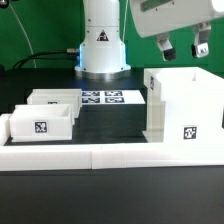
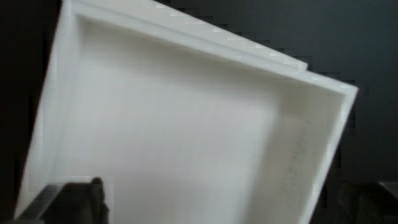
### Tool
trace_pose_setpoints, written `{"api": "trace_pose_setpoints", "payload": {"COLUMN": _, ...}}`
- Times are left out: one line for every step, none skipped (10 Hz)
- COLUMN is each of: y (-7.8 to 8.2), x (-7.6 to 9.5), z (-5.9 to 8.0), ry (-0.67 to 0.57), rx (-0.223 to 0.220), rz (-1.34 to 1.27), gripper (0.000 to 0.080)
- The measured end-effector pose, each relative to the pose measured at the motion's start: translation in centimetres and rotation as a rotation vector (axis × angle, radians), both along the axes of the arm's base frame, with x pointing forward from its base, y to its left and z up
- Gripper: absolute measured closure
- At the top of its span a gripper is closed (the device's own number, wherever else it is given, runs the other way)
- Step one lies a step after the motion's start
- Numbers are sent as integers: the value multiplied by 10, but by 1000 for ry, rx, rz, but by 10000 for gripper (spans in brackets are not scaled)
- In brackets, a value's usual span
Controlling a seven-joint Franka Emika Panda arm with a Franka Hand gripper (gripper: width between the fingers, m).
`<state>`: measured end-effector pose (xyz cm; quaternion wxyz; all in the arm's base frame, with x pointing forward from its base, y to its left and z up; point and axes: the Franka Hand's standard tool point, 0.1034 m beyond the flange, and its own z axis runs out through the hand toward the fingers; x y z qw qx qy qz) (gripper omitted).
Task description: Assemble drawer
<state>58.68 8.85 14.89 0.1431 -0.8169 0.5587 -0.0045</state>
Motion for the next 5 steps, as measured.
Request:
{"api": "trace_pose_setpoints", "payload": {"y": 2, "x": -1, "z": -3, "ry": 2, "rx": -4, "rz": 17, "gripper": 150}}
{"api": "trace_pose_setpoints", "payload": {"y": 2, "x": -1, "z": -4, "ry": -15, "rx": -18, "rz": 94, "gripper": 150}}
{"api": "trace_pose_setpoints", "payload": {"y": 2, "x": -1, "z": -4, "ry": -35, "rx": -32, "rz": 178, "gripper": 150}}
{"api": "trace_pose_setpoints", "payload": {"y": 1, "x": -2, "z": -5, "ry": -52, "rx": -48, "rz": 258, "gripper": 150}}
{"api": "trace_pose_setpoints", "payload": {"y": -3, "x": -3, "z": -5, "ry": -68, "rx": -94, "rz": 399, "gripper": 150}}
